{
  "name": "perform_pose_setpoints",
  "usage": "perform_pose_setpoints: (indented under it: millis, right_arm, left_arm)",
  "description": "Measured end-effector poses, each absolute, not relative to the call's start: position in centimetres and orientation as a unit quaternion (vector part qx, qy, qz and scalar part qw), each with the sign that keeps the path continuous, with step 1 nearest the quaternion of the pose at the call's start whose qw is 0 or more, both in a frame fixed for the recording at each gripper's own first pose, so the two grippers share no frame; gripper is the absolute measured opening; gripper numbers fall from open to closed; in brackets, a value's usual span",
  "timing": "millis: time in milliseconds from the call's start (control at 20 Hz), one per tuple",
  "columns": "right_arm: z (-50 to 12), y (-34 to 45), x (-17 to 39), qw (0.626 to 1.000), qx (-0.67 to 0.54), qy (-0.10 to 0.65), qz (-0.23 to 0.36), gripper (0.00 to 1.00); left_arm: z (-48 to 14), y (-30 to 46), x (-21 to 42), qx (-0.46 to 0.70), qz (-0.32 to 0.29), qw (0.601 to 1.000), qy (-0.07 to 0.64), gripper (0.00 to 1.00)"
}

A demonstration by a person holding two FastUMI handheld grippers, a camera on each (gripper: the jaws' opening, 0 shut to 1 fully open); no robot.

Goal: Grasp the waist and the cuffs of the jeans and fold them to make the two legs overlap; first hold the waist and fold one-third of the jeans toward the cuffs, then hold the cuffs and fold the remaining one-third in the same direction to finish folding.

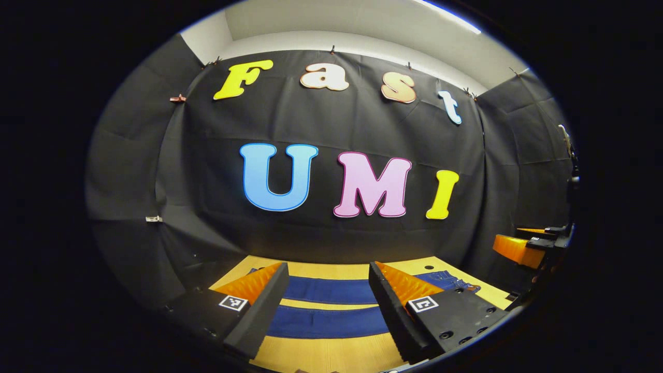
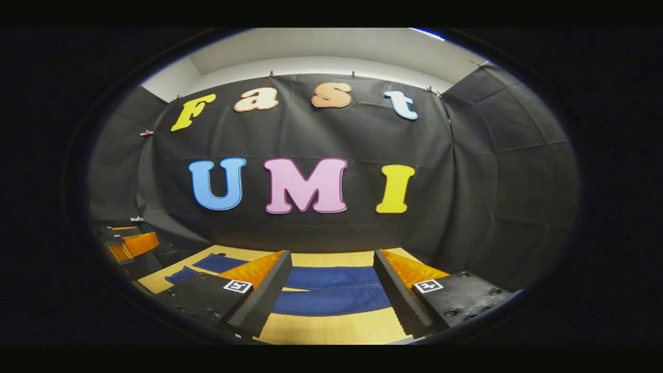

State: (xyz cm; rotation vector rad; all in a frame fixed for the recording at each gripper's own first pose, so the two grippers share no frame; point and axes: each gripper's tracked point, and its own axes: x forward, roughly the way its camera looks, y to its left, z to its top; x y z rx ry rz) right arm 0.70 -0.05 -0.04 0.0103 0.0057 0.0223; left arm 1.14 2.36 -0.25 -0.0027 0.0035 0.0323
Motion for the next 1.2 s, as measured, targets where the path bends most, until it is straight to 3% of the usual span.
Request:
perform_pose_setpoints:
  millis: [550, 700, 1000, 1200]
  right_arm:
    - [1.7, 1.6, -0.6, 0.999, -0.008, -0.019, 0.024, 0.95]
    - [1.3, 1.6, 0.3, 0.999, -0.012, -0.015, 0.028, 0.99]
    - [0.2, 0.3, 2.7, 0.999, -0.022, 0.002, 0.025, 0.97]
    - [-2.2, -0.9, 4.1, 0.999, -0.033, 0.036, 0.017, 0.96]
  left_arm:
    - [-0.5, 6.8, 1.2, 0.023, 0.022, 0.999, 0.003, 0.96]
    - [-1.3, 8.3, 1.9, 0.062, -0.005, 0.998, 0.004, 0.96]
    - [-8.6, 17.4, 3.1, 0.208, -0.034, 0.971, 0.117, 0.98]
    - [-14.3, 23.5, 3.9, 0.334, -0.084, 0.916, 0.203, 0.99]
